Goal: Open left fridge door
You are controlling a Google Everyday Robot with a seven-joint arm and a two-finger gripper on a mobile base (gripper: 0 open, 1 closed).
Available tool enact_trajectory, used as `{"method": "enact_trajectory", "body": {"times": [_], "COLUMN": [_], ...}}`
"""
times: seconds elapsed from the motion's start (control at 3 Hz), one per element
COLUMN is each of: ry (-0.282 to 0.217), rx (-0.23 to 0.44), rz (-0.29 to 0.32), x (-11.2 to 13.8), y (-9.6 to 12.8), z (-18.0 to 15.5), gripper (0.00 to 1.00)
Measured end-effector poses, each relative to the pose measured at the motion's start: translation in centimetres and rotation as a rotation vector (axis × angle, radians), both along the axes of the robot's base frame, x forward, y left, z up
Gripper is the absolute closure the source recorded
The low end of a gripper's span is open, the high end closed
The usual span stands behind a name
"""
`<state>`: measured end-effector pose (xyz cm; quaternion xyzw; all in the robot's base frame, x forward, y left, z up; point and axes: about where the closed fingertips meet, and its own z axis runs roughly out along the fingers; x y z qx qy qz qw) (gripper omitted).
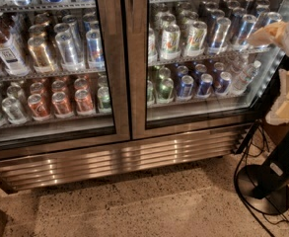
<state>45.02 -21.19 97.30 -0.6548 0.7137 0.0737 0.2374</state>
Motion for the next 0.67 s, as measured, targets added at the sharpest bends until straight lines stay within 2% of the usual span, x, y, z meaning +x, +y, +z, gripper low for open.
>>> {"method": "enact_trajectory", "body": {"times": [0.33, 0.67], "ry": [0.038, 0.077], "rx": [0.096, 0.291], "rz": [0.072, 0.159], "x": [0.19, 0.66], "y": [-0.74, 0.19], "z": [-0.73, -0.78], "gripper": [0.00, 0.00]}}
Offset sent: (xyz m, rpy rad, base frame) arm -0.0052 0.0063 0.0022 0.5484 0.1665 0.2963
